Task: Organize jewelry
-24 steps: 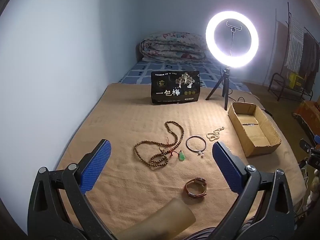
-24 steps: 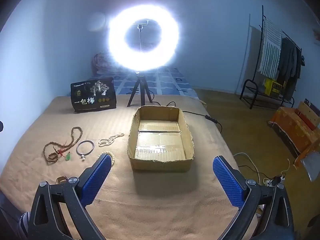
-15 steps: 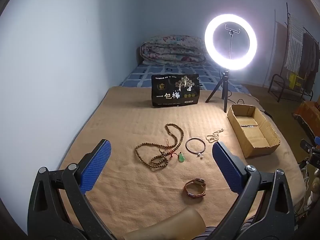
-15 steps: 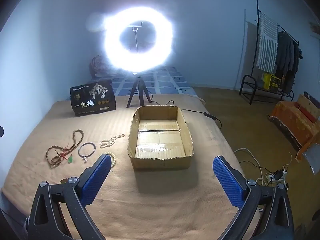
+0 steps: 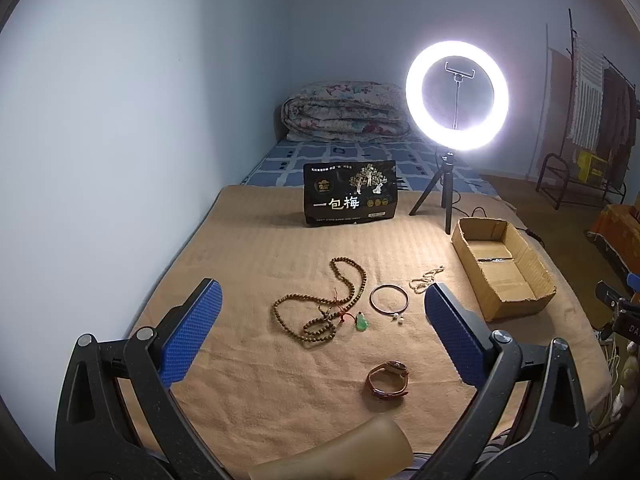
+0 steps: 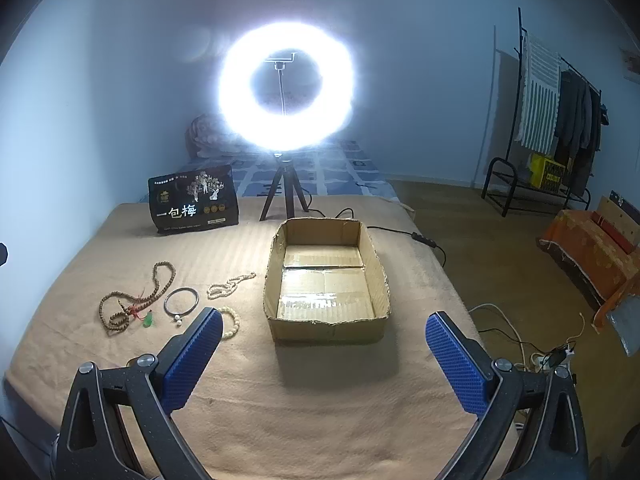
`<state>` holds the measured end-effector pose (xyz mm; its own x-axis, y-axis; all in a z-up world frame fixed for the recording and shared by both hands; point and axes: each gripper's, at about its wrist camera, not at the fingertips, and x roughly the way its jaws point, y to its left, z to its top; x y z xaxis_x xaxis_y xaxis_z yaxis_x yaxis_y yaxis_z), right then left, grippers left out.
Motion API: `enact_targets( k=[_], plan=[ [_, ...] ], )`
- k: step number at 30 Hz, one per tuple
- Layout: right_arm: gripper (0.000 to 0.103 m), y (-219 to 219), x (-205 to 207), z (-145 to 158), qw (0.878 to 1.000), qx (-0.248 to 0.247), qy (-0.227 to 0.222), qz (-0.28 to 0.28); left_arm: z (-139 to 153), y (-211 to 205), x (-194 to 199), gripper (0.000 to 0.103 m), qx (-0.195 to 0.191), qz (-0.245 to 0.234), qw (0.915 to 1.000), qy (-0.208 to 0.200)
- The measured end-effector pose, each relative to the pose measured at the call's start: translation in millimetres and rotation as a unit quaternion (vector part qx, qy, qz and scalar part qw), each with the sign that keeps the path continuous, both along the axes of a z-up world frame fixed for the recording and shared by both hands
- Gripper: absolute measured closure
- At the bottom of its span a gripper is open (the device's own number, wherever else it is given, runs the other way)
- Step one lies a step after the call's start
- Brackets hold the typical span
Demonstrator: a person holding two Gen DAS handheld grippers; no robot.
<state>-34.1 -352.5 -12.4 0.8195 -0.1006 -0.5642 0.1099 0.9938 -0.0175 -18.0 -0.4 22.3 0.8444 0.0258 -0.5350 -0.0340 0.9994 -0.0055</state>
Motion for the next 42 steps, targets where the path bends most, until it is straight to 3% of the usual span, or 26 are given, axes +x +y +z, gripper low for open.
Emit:
enact_targets(
  k=[42],
  plan=[
    [0.0, -1, -5, 2, 1.0, -0.006, 0.001, 0.001, 14, -1, -10, 0.0, 0.003, 0.001, 0.9999, -0.016]
  ],
)
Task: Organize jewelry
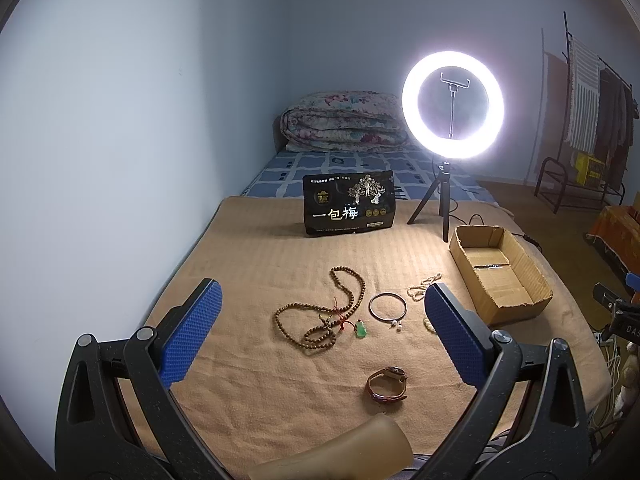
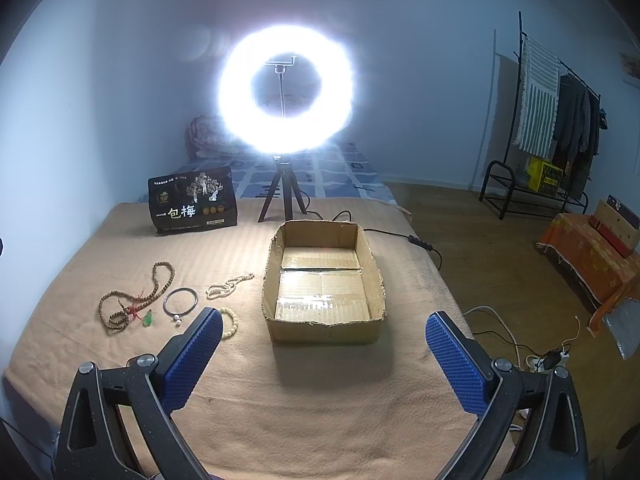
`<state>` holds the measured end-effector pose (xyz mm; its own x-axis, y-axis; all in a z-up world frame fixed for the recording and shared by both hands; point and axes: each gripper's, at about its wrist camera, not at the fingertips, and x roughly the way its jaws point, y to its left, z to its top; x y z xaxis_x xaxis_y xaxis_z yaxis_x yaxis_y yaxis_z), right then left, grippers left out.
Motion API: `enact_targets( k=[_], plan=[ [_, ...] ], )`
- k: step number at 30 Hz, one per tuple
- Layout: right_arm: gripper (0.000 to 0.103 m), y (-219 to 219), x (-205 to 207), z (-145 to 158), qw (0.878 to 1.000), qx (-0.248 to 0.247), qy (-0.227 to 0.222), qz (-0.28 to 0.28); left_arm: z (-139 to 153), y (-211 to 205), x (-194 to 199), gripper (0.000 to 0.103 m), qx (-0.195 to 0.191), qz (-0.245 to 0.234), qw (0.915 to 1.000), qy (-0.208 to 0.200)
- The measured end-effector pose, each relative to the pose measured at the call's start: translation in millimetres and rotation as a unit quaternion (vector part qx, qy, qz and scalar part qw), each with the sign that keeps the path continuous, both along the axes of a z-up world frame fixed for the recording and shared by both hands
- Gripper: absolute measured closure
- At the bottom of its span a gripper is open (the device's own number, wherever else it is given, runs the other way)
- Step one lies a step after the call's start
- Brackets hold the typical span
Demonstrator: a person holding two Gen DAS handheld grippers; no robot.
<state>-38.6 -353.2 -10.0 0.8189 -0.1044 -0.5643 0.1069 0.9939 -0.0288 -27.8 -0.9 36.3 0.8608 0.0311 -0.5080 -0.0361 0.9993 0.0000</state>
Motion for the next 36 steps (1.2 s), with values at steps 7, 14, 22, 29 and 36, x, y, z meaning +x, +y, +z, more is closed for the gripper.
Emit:
enact_targets(
  k=[7, 14, 22, 29, 36],
  plan=[
    [0.0, 0, 0, -1, 1.0, -0.001, 0.0, 0.0, 0, -1, -1, 0.0, 0.0, 0.001, 1.0, -0.001],
    [0.0, 2, 0, -1, 1.0, -0.003, 0.001, 0.003, 0, -1, -1, 0.0, 0.001, 0.001, 1.0, 0.0],
    [0.0, 3, 1, -4, 1.0, -0.004, 0.004, 0.005, -6, -7, 0, 0.0, 0.003, -0.002, 1.0, 0.006],
    [0.001, 4, 5, -8, 1.0, -0.002, 0.008, 0.013, -17, -9, 4, 0.0, 0.005, -0.006, 0.9999, 0.014],
    [0.006, 11, 21, -15, 0.998, -0.006, 0.013, 0.057, -38, -6, 14, 0.0, 0.004, -0.007, 0.9994, 0.034]
  ],
)
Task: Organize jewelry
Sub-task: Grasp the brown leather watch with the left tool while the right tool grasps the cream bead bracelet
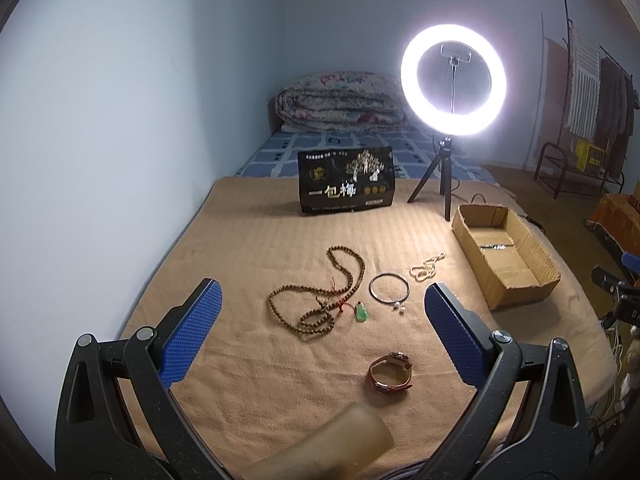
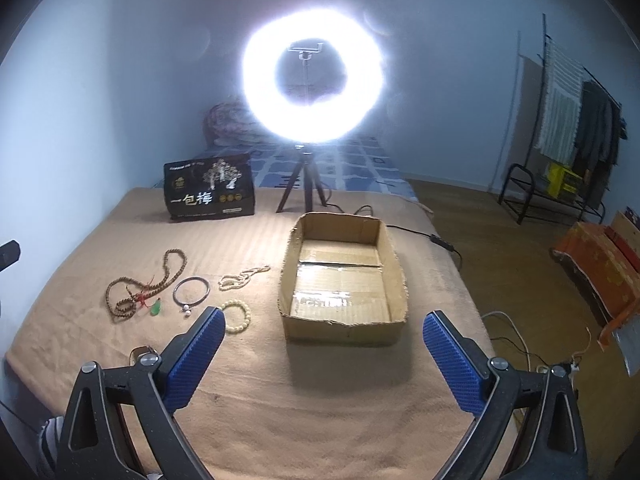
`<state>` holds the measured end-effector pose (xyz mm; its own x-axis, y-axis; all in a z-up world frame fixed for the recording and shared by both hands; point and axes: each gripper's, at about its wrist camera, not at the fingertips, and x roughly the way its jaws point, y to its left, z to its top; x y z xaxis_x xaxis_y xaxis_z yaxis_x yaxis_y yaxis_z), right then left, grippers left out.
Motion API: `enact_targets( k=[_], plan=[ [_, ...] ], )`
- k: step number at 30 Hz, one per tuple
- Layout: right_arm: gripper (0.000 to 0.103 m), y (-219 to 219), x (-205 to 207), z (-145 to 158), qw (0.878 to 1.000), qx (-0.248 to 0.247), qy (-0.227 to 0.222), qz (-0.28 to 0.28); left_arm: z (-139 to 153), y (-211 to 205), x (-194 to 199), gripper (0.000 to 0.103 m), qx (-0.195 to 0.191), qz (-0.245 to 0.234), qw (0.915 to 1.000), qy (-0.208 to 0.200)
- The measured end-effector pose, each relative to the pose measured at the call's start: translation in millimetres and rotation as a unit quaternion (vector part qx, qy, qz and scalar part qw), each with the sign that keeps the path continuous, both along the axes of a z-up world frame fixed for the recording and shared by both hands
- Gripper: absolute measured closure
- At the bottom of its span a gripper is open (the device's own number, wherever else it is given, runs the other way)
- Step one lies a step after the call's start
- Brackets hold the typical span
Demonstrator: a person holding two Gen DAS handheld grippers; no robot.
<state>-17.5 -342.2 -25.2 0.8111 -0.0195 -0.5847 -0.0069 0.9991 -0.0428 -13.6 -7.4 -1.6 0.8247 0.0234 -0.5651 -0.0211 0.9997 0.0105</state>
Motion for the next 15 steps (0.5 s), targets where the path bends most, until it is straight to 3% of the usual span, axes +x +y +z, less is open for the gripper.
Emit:
enact_targets(
  k=[8, 12, 15],
  plan=[
    [0.02, 18, 37, -18, 0.995, 0.013, 0.039, 0.087, -38, 3, 21, 0.0, -0.027, -0.034, 0.9975, 0.056],
    [0.027, 36, 56, -35, 0.989, 0.012, 0.068, 0.134, -61, 5, 35, 0.014, -0.047, -0.045, 0.9932, 0.096],
    [0.034, 48, 70, -52, 0.981, 0.023, 0.098, 0.167, -78, 4, 44, 0.019, -0.052, -0.056, 0.9897, 0.122]
  ],
)
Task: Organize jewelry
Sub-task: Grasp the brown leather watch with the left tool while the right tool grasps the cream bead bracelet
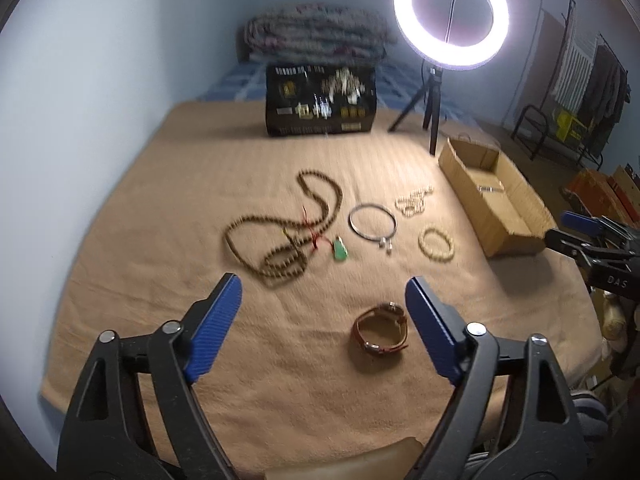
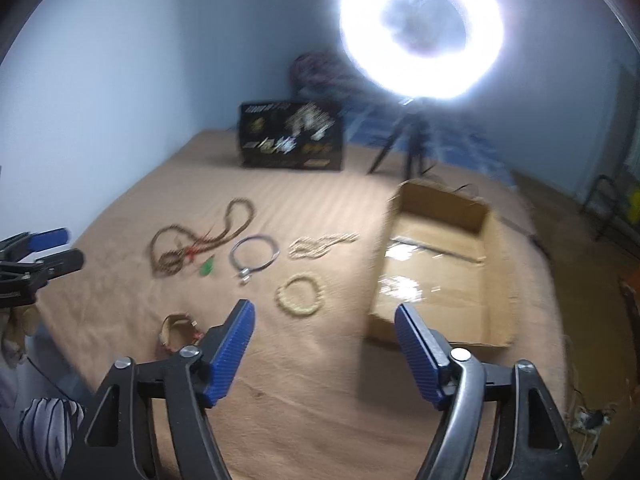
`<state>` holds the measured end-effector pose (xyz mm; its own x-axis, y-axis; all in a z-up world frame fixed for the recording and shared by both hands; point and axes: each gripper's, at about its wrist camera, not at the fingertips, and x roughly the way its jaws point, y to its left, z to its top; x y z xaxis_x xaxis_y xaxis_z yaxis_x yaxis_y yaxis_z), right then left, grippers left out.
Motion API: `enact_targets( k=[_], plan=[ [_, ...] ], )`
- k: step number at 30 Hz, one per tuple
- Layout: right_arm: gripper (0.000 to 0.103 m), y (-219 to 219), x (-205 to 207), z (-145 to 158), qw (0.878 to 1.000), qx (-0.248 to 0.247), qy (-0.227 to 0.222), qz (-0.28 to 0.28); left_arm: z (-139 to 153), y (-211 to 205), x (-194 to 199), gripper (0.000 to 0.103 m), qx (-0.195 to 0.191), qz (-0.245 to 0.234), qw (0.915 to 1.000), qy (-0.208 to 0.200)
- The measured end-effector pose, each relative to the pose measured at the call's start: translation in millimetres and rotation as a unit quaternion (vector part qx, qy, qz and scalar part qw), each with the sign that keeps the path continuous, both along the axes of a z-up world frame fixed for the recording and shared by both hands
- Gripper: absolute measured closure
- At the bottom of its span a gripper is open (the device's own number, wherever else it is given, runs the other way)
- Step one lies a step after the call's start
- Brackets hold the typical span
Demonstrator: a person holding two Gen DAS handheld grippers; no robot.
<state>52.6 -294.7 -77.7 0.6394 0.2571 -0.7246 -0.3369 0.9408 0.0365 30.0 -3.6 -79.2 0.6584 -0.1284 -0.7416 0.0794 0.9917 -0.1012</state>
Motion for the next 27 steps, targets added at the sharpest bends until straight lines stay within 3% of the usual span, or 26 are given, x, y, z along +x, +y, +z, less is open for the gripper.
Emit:
enact_targets(
  k=[10, 12, 23, 27],
  plan=[
    [0.054, 37, 49, -51, 0.995, -0.019, 0.07, 0.066, -66, -13, 36, 0.047, -0.035, -0.044, 0.9936, 0.098],
    [0.059, 42, 58, -60, 0.994, -0.027, 0.08, 0.071, -78, -15, 42, 0.049, -0.044, -0.05, 0.991, 0.116],
    [0.066, 64, 92, -97, 0.988, -0.053, 0.113, 0.094, -118, -27, 60, 0.058, -0.038, -0.078, 0.9823, 0.166],
    [0.068, 69, 102, -108, 0.986, -0.064, 0.119, 0.093, -128, -31, 64, 0.073, -0.042, -0.084, 0.9796, 0.177]
  ],
)
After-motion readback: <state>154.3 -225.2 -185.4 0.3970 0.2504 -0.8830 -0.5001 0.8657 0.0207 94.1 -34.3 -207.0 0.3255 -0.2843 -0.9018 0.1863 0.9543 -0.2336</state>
